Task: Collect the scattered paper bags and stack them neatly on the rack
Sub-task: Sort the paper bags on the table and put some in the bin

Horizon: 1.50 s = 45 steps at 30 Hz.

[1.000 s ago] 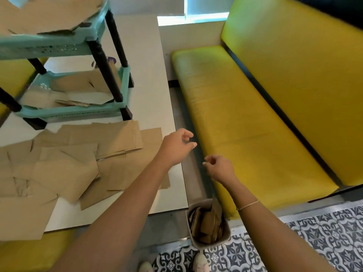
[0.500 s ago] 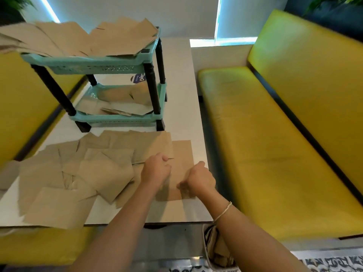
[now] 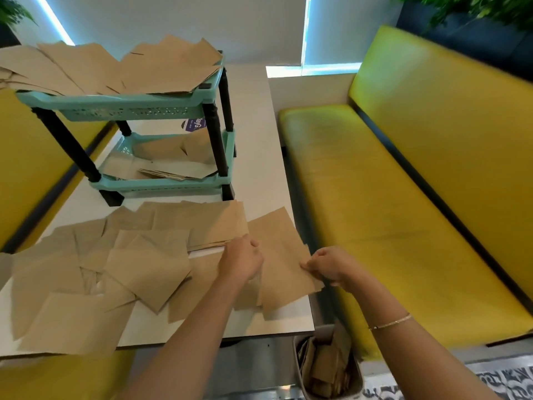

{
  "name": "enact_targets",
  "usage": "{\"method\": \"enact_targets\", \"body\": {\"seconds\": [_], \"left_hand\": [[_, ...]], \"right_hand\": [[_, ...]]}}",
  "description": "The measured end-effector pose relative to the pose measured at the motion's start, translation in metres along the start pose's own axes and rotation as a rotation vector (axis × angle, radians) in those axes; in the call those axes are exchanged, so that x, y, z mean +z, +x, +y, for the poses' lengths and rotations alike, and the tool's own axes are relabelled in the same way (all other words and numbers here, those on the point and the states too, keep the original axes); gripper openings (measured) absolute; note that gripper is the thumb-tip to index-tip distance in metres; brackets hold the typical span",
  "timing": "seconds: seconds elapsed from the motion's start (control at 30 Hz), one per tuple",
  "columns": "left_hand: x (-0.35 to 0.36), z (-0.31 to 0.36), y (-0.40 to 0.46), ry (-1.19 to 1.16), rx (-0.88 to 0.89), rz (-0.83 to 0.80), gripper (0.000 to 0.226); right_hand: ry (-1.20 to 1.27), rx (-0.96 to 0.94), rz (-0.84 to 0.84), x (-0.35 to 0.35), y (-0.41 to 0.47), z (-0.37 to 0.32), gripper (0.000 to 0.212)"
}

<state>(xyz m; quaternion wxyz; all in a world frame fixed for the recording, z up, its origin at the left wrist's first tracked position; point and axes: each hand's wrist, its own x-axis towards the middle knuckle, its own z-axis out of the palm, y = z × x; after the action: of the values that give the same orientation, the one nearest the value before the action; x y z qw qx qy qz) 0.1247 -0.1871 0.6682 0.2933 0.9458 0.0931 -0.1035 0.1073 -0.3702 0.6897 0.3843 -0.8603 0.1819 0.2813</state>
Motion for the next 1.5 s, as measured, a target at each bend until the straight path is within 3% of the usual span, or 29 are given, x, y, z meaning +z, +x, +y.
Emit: {"method": "enact_targets", "body": {"seconds": [0.37, 0.43, 0.5, 0.6, 0.73, 0.93, 1.17, 1.27, 1.33, 1.4, 1.5], "left_hand": [[0.009, 0.014, 0.0, -0.101, -0.012, -0.037, 0.027], [0.006, 0.018, 0.0, -0.227, -0.051, -0.05, 0.044], [0.002, 0.024, 0.0, -0.495, -0.103, -0.122, 0.052], [0.001, 0.033, -0.003, -0.836, -0.099, -0.286, 0.043], [0.004, 0.044, -0.007, -0.772, 0.07, -0.303, 0.031], [0.015, 0.067, -0.023, -0.51, 0.249, -0.413, 0.051], [0.029, 0.088, -0.038, -0.356, 0.297, -0.563, 0.06], [0.036, 0.092, -0.041, -0.337, 0.284, -0.558, 0.058], [0.039, 0.096, -0.045, -0.322, 0.28, -0.557, 0.056], [0.04, 0.098, -0.047, -0.274, 0.286, -0.538, 0.054], [0.038, 0.098, -0.046, -0.219, 0.275, -0.438, 0.047]], "right_hand": [[0.374, -0.159, 0.09, -0.025, -0.016, 0.03, 0.012], [0.429, -0.194, 0.118, -0.028, -0.016, 0.033, 0.013], [0.5, -0.223, 0.125, -0.033, -0.017, 0.036, 0.013], [0.573, -0.245, 0.108, -0.039, -0.018, 0.041, 0.012], [0.587, -0.198, 0.039, -0.044, -0.018, 0.052, 0.029], [0.568, 0.04, 0.092, -0.048, -0.008, 0.088, 0.038], [0.538, 0.148, 0.124, -0.05, 0.001, 0.139, 0.024], [0.516, 0.164, 0.112, -0.052, 0.004, 0.155, 0.016], [0.514, 0.167, 0.136, -0.054, 0.006, 0.162, 0.021], [0.503, 0.194, 0.204, -0.058, 0.007, 0.171, 0.024], [0.374, 0.24, 0.353, -0.062, 0.004, 0.188, 0.009]]}}
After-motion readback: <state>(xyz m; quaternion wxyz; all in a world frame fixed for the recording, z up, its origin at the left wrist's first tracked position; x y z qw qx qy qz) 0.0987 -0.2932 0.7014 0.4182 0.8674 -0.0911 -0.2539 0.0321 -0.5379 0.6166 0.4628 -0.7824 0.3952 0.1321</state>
